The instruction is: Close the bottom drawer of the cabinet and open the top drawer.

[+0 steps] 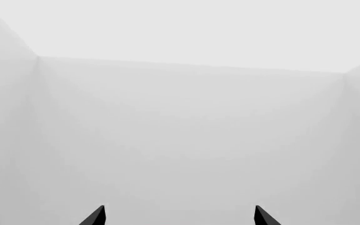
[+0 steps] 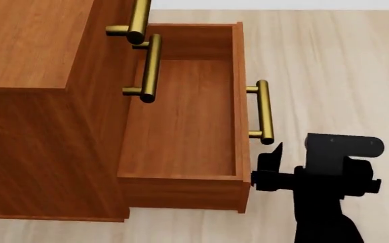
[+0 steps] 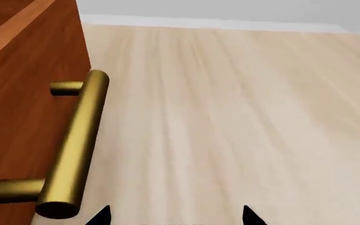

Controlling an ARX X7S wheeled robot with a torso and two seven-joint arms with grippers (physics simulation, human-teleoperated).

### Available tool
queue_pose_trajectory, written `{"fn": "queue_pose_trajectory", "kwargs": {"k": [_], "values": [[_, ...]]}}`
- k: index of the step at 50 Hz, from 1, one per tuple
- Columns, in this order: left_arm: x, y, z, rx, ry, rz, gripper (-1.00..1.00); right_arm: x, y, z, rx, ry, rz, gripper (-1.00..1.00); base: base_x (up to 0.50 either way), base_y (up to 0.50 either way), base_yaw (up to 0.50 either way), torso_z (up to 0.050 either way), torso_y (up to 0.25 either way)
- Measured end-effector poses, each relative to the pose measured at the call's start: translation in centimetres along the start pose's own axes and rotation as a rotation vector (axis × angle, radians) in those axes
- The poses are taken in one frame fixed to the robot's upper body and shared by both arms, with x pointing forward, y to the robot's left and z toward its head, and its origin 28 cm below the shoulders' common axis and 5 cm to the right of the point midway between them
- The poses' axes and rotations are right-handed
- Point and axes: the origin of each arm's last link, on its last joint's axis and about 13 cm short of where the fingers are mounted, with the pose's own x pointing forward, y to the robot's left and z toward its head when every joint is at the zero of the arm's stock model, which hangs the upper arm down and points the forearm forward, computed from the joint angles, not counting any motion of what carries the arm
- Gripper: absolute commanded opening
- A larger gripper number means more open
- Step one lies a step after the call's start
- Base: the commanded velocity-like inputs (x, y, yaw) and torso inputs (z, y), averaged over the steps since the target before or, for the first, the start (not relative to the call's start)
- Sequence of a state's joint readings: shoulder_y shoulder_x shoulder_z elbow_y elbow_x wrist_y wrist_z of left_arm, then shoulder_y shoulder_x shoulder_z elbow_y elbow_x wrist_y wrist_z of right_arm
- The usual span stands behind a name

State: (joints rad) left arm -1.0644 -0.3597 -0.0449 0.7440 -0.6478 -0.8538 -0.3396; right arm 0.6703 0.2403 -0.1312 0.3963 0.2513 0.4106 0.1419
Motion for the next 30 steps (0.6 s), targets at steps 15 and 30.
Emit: {"fn": "queue_pose_trajectory", "kwargs": {"k": [15,30], "values": [[0.0,0.0,0.1,-0.001,-0.003,-0.001,1.00,0.1,1.1,0.0,-0.002,0.012,0.136,1.00,0.00,0.00,0.00,0.000,0.000],[0.2,0.0,0.2,-0.004,-0.005,0.001,1.00,0.6,4.0,0.1,0.013,0.021,0.288,1.00,0.00,0.00,0.00,0.000,0.000]]}}
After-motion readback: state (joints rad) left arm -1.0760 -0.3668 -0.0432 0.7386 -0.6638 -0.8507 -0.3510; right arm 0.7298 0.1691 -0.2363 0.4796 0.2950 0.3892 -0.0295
